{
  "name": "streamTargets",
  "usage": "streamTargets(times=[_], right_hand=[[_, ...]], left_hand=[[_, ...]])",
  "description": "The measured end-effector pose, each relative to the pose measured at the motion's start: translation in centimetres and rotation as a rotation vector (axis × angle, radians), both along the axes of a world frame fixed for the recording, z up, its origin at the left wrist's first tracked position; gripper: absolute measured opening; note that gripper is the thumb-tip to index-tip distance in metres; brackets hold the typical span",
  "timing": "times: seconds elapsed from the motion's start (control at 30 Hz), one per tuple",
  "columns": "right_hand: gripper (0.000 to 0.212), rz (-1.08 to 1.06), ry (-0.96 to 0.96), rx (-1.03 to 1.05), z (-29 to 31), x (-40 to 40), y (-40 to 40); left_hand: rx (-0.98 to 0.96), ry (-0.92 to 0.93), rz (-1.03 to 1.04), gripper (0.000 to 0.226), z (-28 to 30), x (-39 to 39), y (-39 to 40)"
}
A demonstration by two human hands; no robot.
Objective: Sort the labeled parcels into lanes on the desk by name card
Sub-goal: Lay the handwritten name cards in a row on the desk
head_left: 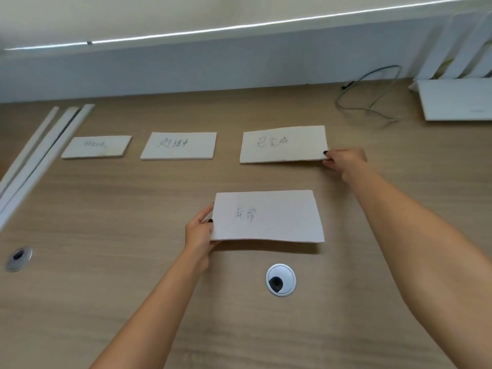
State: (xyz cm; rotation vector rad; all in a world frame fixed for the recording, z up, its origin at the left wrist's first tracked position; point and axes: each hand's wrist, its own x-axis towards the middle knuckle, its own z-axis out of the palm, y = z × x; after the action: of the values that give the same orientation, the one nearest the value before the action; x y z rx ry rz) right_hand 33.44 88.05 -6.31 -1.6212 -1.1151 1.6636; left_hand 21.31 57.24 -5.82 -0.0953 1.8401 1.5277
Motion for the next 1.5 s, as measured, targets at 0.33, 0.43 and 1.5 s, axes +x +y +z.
streamTargets(times=[0.33,0.43,1.5], right_hand=[[0.022,0.163,-0.210,0.146,6.8,7.3,-1.9],[0.017,0.364,-0.232,0.034,5.3,8.8,-5.4],[0.027,0.152,-0.061,0.109,13.1,38.7,-8.9]], left_hand=[[0.077,-0.041,-0.007,0.057,4.3,4.3,0.6],[0.066,-0.038,0.026,0.056,4.5,4.4,0.3],[-0.010,0.175,-0.213,0.058,13.6,31.6,7.1]])
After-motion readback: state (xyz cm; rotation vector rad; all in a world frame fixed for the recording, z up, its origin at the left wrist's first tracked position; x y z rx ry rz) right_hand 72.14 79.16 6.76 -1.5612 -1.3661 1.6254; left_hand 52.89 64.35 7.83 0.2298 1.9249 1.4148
